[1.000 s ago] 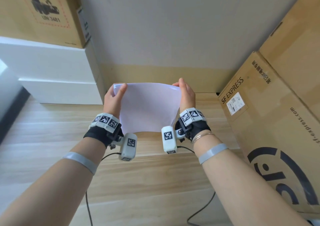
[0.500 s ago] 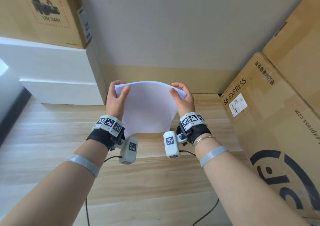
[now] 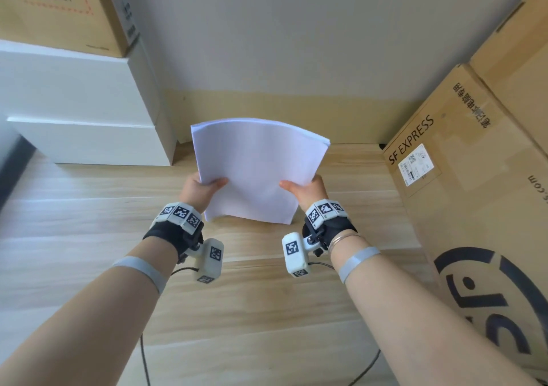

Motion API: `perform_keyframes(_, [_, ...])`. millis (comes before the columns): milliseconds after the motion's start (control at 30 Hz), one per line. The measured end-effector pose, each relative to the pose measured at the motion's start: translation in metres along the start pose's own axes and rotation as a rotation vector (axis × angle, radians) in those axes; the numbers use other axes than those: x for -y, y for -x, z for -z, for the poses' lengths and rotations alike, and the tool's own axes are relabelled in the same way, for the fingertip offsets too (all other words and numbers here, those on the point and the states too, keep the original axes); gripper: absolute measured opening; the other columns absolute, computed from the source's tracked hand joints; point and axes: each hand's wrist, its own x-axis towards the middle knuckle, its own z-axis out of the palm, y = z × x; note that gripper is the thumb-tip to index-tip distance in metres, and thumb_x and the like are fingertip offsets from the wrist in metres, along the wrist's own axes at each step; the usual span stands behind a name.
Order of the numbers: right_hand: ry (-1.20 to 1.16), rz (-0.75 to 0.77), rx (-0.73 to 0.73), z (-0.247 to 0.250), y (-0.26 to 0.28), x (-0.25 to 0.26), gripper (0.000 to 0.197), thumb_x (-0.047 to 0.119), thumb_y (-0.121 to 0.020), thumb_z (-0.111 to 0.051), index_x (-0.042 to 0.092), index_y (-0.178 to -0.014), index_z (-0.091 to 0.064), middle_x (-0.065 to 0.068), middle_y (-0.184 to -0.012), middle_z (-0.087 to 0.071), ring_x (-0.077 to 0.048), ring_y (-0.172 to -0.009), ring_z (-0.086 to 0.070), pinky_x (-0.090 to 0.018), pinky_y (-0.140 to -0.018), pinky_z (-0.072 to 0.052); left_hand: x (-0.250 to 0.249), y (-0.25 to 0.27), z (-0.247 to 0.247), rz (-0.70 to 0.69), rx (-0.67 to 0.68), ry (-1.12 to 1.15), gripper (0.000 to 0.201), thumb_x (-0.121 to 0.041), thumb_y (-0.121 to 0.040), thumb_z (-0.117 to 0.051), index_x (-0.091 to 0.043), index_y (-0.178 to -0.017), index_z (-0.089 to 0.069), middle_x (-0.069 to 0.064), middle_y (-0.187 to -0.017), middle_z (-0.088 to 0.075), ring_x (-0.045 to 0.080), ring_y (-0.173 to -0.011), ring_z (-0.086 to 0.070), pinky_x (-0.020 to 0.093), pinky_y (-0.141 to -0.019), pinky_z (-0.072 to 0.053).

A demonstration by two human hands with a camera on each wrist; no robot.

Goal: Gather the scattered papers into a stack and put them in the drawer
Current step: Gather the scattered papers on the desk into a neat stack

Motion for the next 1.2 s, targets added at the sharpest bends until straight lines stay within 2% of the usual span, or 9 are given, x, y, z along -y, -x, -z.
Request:
perform_keyframes(133, [-0.038,-0.066,0.006,-0.002,-0.002,-0.012,0.034,0.004,-0.077,-0.073,0.0,-0.109,-0.063,-0.01,-0.099,-0.065,-0.018,-0.087,-0.059,-0.021,-0.061,-0.046,0.02,0.0,-0.002,0.061,0.023,0.005,0.016,-0.004,-0.08,-0.068,-0.017,-0.08,-0.058,0.005,-0.09,-0.062,0.026,-0.097,-0.058,0.043,-0.095,-0.047])
perform_keyframes(267, [0.014,-0.096,0.034,-0.004,-0.004,-0.021,0.036,0.009,-0.077,-0.074,0.002,-0.109,-0.062,-0.014,-0.11,-0.067,-0.021,-0.092,-0.062,-0.022,-0.062,-0.047,0.029,0.0,-0.008,0.046,-0.01,-0.051,0.027,-0.01,-0.086,-0.062,-0.004,-0.112,-0.058,0.007,-0.102,-0.056,0.02,-0.097,-0.052,0.032,-0.083,-0.039])
perform_keyframes(467, [-0.035,0.258,-0.154,0.019,-0.02,0.04,0.035,0.0,-0.07,-0.074,0.011,-0.102,-0.066,0.001,-0.094,-0.066,-0.011,-0.085,-0.061,-0.023,-0.077,-0.048,0.021,-0.011,-0.01,0.004,-0.03,-0.116,0.007,-0.011,-0.087,-0.06,-0.004,-0.087,-0.059,0.013,-0.09,-0.057,0.024,-0.084,-0.05,0.032,-0.075,-0.038])
perform_keyframes(567, [0.182,0.487,-0.159,0.03,-0.026,0.086,0.05,0.001,-0.069,-0.072,0.03,-0.107,-0.058,0.012,-0.086,-0.063,0.0,-0.079,-0.058,-0.008,-0.074,-0.044,0.019,-0.014,-0.01,0.003,-0.05,-0.121,0.007,-0.01,-0.087,-0.06,-0.003,-0.088,-0.06,0.014,-0.09,-0.056,0.025,-0.084,-0.05,0.032,-0.075,-0.037])
perform_keyframes(733, [0.936,0.604,0.074,0.018,-0.019,0.135,0.028,0.021,-0.068,-0.074,0.026,-0.095,-0.067,0.009,-0.081,-0.064,-0.014,-0.081,-0.062,-0.023,-0.078,-0.051,0.015,-0.009,-0.015,-0.024,-0.05,-0.143,0.024,-0.008,-0.087,-0.06,0.01,-0.103,-0.064,0.014,-0.09,-0.056,0.024,-0.084,-0.049,0.031,-0.073,-0.035])
perform_keyframes(867, [1.204,0.559,0.245,0.005,-0.016,0.138,0.021,0.028,-0.071,-0.074,0.022,-0.09,-0.068,-0.003,-0.092,-0.07,-0.024,-0.088,-0.064,-0.032,-0.079,-0.054,0.007,-0.003,-0.017,-0.046,-0.009,-0.179,0.015,-0.008,-0.088,-0.058,0.0,-0.098,-0.064,0.013,-0.09,-0.055,0.023,-0.083,-0.048,0.027,-0.058,-0.035])
perform_keyframes(967, [1.179,0.524,0.272,0.005,-0.014,0.134,0.018,0.025,-0.075,-0.072,0.019,-0.092,-0.07,-0.007,-0.095,-0.072,-0.026,-0.092,-0.065,-0.031,-0.079,-0.051,0.009,-0.002,-0.011,-0.066,0.01,-0.186,0.004,-0.008,-0.087,-0.06,-0.005,-0.087,-0.061,0.013,-0.088,-0.056,0.024,-0.082,-0.049,0.027,-0.064,-0.037])
perform_keyframes(1100, [1.042,0.491,0.184,0.019,-0.015,0.122,0.007,0.026,-0.075,-0.072,0.019,-0.076,-0.069,-0.01,-0.095,-0.072,-0.027,-0.092,-0.064,-0.027,-0.07,-0.044,0.022,-0.001,0.01,-0.057,-0.028,-0.191,0.022,-0.01,-0.082,-0.066,-0.003,-0.102,-0.067,0.009,-0.091,-0.062,0.024,-0.084,-0.056,0.031,-0.074,-0.042])
perform_keyframes(1200, [0.822,0.404,0.117,0.036,-0.022,0.107,0.023,0.024,-0.075,-0.074,0.007,-0.09,-0.071,-0.015,-0.095,-0.072,-0.029,-0.091,-0.066,-0.034,-0.077,-0.051,0.04,-0.003,0.033,-0.014,-0.137,-0.207,0.029,-0.013,-0.078,-0.071,-0.016,-0.105,-0.06,0.008,-0.092,-0.062,0.025,-0.084,-0.058,0.033,-0.075,-0.048])
